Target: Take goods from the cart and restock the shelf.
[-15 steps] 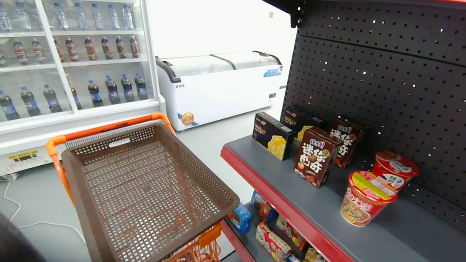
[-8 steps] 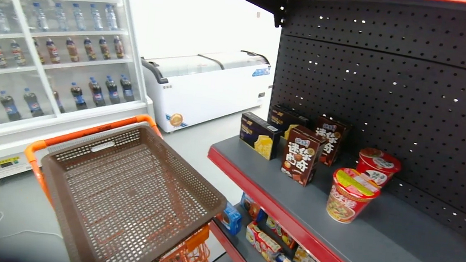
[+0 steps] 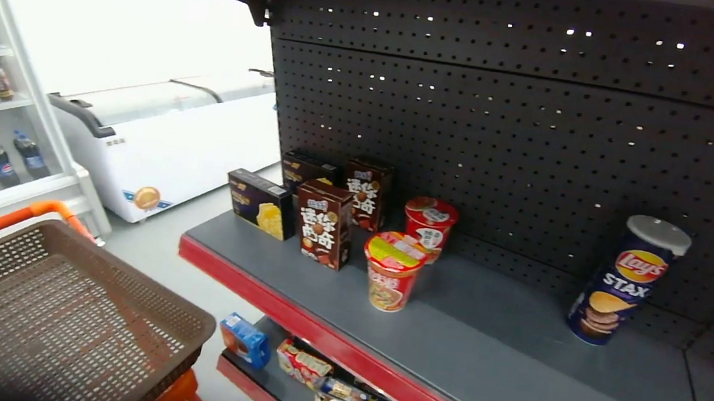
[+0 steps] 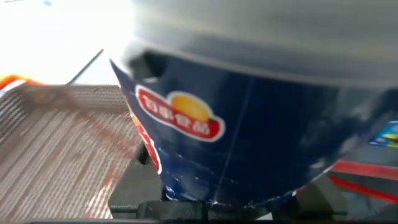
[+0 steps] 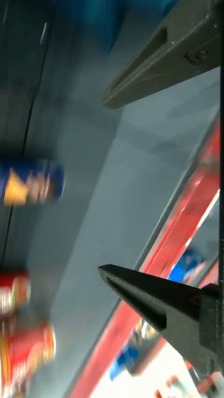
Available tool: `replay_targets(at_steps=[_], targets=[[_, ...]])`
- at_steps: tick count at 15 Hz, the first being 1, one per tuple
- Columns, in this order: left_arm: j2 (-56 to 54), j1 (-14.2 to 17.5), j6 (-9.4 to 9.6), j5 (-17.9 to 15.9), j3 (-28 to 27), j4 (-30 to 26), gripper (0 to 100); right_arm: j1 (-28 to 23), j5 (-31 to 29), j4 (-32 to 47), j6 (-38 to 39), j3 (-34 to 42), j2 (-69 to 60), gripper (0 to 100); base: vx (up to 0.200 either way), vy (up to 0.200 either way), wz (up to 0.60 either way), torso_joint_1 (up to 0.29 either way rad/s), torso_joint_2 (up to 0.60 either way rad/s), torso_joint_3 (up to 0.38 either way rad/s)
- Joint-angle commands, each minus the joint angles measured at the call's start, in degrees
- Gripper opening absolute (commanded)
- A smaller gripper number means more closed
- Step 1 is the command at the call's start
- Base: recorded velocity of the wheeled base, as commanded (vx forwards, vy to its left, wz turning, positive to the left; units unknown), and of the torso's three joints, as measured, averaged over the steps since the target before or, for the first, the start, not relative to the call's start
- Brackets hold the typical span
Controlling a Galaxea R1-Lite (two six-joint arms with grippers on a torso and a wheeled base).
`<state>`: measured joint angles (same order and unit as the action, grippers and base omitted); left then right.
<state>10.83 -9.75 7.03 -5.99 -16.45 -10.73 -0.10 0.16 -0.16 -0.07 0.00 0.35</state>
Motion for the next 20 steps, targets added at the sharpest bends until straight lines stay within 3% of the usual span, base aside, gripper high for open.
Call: replay_targets(at_steps=[1, 9, 20], targets=[[0.3, 0.0, 0.0, 0.0, 0.0, 0.0, 0, 0.0, 0.0, 0.0, 0.0, 0.0, 0.0, 100, 0.0, 0.0, -0.6, 0.007, 0.0, 0.002], [0.2, 0.0, -0.09, 0.0, 0.1, -0.1, 0, 0.0, 0.0, 0.0, -0.1, 0.0, 0.0, 100, 0.0, 0.0, -0.6, 0.001, 0.0, 0.001], [-1.6, -0.2, -0.18, -0.1, 0.9, -0.2, 0, 0.0, 0.2, 0.0, -0.2, 0.0, 0.0, 100, 0.0, 0.0, 0.0, 0.0, 0.0, 0.0]])
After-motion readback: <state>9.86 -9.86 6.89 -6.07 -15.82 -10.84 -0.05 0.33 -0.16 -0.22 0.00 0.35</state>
